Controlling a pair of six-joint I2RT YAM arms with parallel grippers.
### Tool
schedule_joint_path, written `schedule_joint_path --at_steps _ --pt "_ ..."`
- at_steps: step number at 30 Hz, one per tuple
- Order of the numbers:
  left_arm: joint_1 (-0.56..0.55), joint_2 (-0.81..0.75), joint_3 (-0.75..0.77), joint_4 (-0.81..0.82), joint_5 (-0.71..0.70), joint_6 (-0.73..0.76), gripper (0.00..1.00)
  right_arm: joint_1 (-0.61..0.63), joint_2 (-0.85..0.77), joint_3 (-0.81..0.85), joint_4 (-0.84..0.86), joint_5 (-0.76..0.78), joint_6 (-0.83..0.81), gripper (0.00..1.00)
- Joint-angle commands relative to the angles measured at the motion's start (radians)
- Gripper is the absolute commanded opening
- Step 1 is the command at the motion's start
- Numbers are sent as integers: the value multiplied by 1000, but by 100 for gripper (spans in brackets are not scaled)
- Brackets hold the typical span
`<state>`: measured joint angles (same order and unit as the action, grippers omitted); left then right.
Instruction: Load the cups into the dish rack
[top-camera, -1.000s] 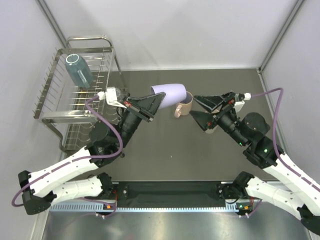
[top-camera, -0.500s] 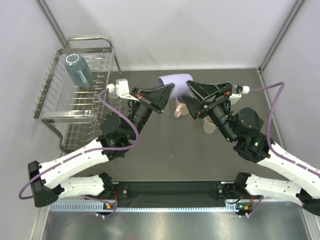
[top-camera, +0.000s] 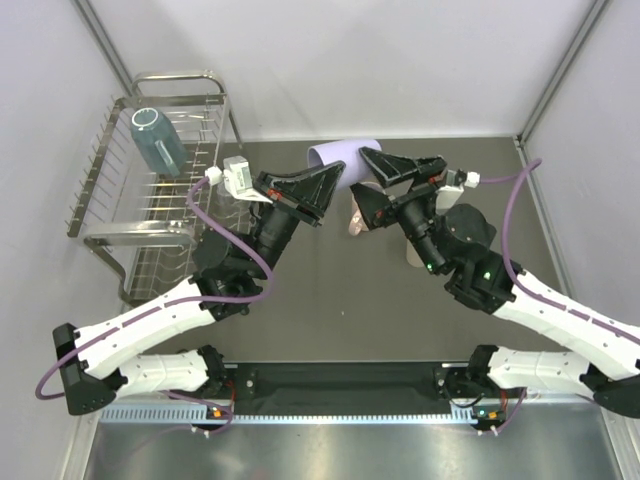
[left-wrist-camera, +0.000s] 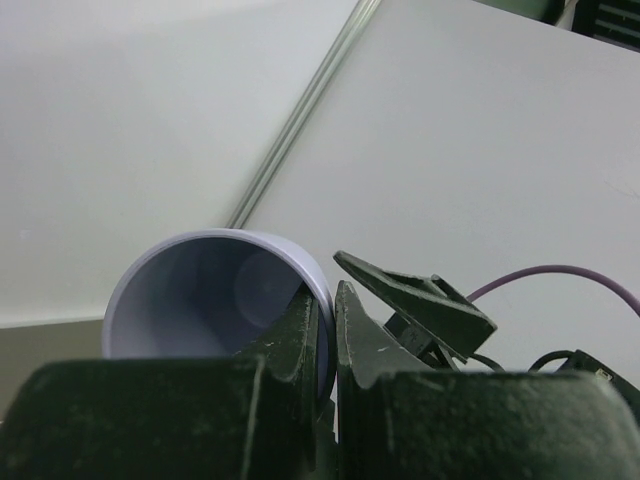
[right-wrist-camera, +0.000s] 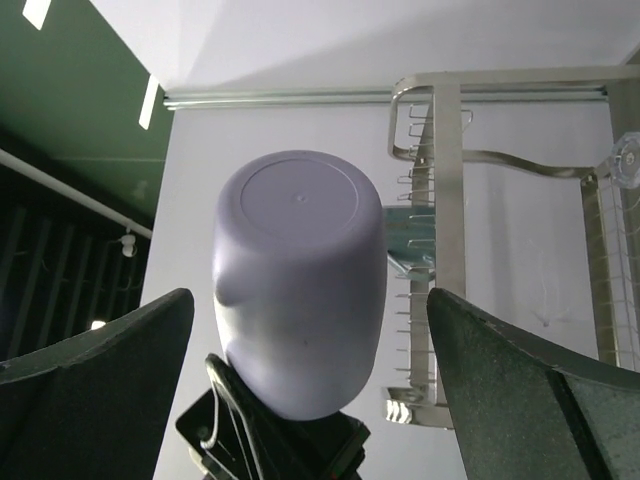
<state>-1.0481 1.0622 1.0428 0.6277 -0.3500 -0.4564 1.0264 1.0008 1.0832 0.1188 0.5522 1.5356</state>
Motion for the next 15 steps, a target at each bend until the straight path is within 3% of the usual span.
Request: schedule_joint_path --at_steps 1,8,15 --pt "-3 -19 40 66 29 30 0 18 31 95 59 41 46 100" --pt "-3 -25 36 55 23 33 0 37 82 136 53 43 86 99" --pt "-3 -25 31 40 48 28 0 46 70 89 64 64 139 77"
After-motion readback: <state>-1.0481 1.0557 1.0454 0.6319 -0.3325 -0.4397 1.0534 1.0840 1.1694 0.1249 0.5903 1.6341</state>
